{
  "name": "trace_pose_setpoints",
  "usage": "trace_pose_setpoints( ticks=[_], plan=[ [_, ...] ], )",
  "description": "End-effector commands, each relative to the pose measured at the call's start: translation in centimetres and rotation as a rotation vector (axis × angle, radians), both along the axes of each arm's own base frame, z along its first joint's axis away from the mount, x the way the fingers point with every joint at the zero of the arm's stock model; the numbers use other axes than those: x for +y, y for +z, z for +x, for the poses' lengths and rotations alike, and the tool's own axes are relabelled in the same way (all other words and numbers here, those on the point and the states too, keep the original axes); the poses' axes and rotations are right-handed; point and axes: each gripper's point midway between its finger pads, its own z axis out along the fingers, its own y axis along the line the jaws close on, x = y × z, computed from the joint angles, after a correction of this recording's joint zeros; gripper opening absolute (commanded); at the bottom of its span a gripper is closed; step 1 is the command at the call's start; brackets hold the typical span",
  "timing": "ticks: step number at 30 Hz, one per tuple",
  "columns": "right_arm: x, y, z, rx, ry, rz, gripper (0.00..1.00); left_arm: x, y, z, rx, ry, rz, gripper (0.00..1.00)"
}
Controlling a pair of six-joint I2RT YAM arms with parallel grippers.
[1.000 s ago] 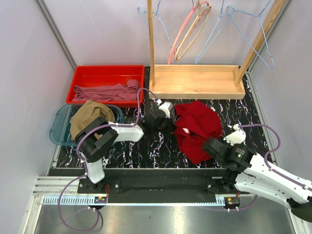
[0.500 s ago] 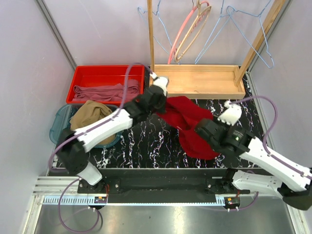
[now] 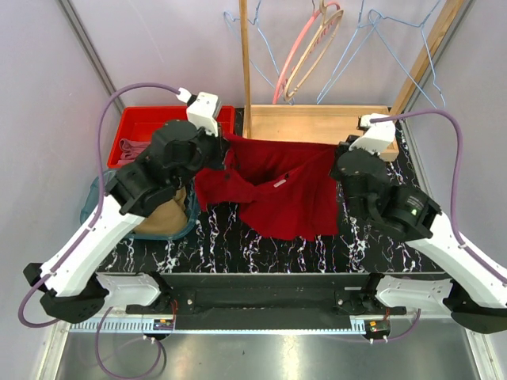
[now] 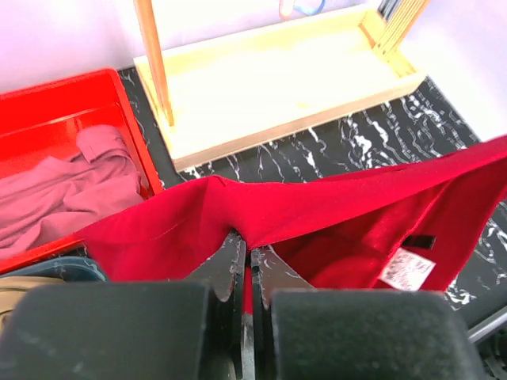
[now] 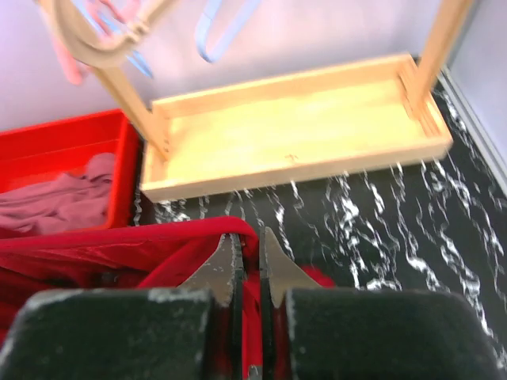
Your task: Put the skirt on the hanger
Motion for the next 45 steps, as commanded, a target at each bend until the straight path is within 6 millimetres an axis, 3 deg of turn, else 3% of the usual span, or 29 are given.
trace_pose_setpoints(
  ticks=[1, 2, 5, 6, 8, 9, 10, 11, 12, 15, 19, 21, 22, 24, 25, 26, 28, 29, 31, 32, 35, 38, 45],
  plan=[
    [-3.7, 5.4, -0.4, -0.111, -0.066, -0.067, 0.00, 4.6, 3.0, -0.3, -0.069, 0.134, 0.017, 0.00],
    [-3.5, 5.2, -0.3, -0.107, -0.059, -0.068, 0.00, 4.5, 2.8, -0.2, -0.061, 0.140, 0.009, 0.00],
    [-1.9, 1.9, 0.2, -0.052, -0.023, -0.080, 0.00, 4.0, 0.1, 0.1, 0.003, 0.159, 0.011, 0.00],
    [-1.4, -1.1, 0.4, -0.002, -0.023, -0.084, 0.00, 3.8, -2.3, 0.3, 0.045, 0.170, 0.035, 0.00],
    [-1.1, -4.9, 0.5, 0.077, -0.010, -0.060, 0.00, 3.3, -5.1, 0.4, 0.103, 0.184, 0.023, 0.00],
    [-1.2, -8.8, 0.3, 0.146, -0.031, -0.040, 0.00, 2.8, -8.3, 0.4, 0.148, 0.183, 0.042, 0.00],
    [-0.8, -11.2, 0.2, 0.206, -0.008, 0.001, 0.00, 2.3, -9.9, 0.3, 0.179, 0.168, 0.035, 0.00],
    [-1.8, -13.5, 0.5, 0.254, -0.047, 0.030, 0.00, 2.0, -11.5, 0.2, 0.211, 0.174, 0.019, 0.00],
    [-1.6, -17.4, 0.1, 0.331, -0.035, 0.068, 0.00, 1.8, -14.6, 0.2, 0.250, 0.184, 0.032, 0.00],
    [-2.4, -22.3, -0.1, 0.412, -0.071, 0.121, 0.00, 0.9, -19.6, -0.2, 0.332, 0.183, 0.013, 0.00],
    [-1.9, -24.1, -0.1, 0.473, -0.050, 0.151, 0.00, -0.2, -24.4, -0.1, 0.439, 0.185, 0.049, 0.00],
    [-1.6, -23.6, 0.3, 0.470, -0.033, 0.143, 0.01, -0.8, -24.5, 0.2, 0.448, 0.179, 0.047, 0.00],
    [-1.5, -23.2, 0.4, 0.466, -0.023, 0.142, 0.07, -1.1, -24.9, 0.4, 0.459, 0.171, 0.057, 0.00],
    [-0.7, -21.5, 0.9, 0.450, 0.030, 0.129, 0.35, -1.7, -24.2, 0.8, 0.449, 0.158, 0.049, 0.00],
    [-0.4, -20.7, 1.1, 0.440, 0.052, 0.124, 0.63, -1.8, -23.7, 0.9, 0.441, 0.152, 0.048, 0.00],
    [0.0, -19.0, 1.3, 0.421, 0.092, 0.102, 0.76, -2.1, -23.2, 1.1, 0.435, 0.147, 0.045, 0.00],
    [0.2, -17.1, 1.3, 0.409, 0.135, 0.077, 0.90, -2.2, -22.3, 1.5, 0.419, 0.142, 0.043, 0.00],
    [0.5, -14.4, 1.7, 0.357, 0.151, 0.092, 0.91, -2.3, -22.1, 1.5, 0.418, 0.140, 0.047, 0.00],
    [0.4, -11.6, 2.1, 0.293, 0.171, 0.081, 0.92, -2.5, -21.7, 1.6, 0.417, 0.132, 0.044, 0.00],
    [0.2, -8.6, 2.4, 0.225, 0.174, 0.096, 0.92, -2.7, -21.6, 1.7, 0.417, 0.128, 0.038, 0.00],
    [-0.6, -3.3, 3.7, 0.108, 0.149, 0.062, 0.92, -2.8, -21.5, 1.7, 0.418, 0.126, 0.035, 0.00],
    [-1.7, 0.7, 5.8, 0.045, 0.102, 0.041, 0.92, -2.9, -21.5, 1.7, 0.419, 0.119, 0.035, 0.00],
    [-3.4, 6.2, 12.5, -0.073, 0.100, 0.116, 0.91, -3.5, -21.8, 1.3, 0.443, 0.094, 0.024, 0.00]
  ],
)
